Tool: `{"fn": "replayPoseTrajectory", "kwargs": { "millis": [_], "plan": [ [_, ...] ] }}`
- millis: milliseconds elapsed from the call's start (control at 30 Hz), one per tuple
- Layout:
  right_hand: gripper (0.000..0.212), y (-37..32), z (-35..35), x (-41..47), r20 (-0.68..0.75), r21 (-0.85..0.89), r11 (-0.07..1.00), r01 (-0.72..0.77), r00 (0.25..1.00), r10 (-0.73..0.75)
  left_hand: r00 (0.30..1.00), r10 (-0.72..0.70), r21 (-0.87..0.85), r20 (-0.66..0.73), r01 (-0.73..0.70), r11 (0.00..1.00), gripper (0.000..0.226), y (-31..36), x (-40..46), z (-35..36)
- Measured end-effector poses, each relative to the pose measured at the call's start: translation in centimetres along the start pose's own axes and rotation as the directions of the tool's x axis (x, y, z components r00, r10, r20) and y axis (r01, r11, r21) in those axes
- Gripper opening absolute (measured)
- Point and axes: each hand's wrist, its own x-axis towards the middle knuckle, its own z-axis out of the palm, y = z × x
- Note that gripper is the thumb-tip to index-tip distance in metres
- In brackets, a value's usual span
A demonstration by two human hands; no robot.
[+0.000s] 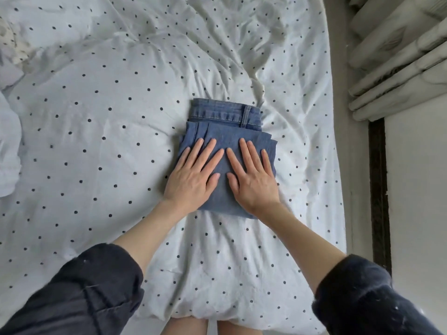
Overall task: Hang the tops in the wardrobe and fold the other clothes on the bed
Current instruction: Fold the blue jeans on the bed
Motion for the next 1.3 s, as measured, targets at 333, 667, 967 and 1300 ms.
{"fn": "replayPoseTrajectory", "kwargs": {
  "millis": [333,667,967,1300],
  "plan": [
    [0.058,1.2,2.2,1.0,0.090,-0.027,1.000,-0.001,0.996,0.003,1.000,-0.007,0.022,0.010,0.007,1.000,0.052,0.1,0.7,1.3],
    [0.047,1.9,-4.8,0.9,-0.150,0.193,0.980,0.043,0.989,-0.014,0.809,-0.588,-0.502,-0.004,0.507,0.701,0.058,1.5,-5.6,-2.4],
    [0.085,3.7,-9.1,11.1,0.341,0.067,0.997,-0.040,0.940,0.014,0.241,-0.551,-0.581,0.799,0.544,-0.605,0.036,1.1,-3.2,-3.8],
    [0.048,2.9,-9.1,6.2,0.467,0.070,0.968,-0.243,0.865,0.183,0.554,-0.765,-0.755,0.328,0.641,0.140,0.031,-5.4,0.4,-10.1]
  ]
}}
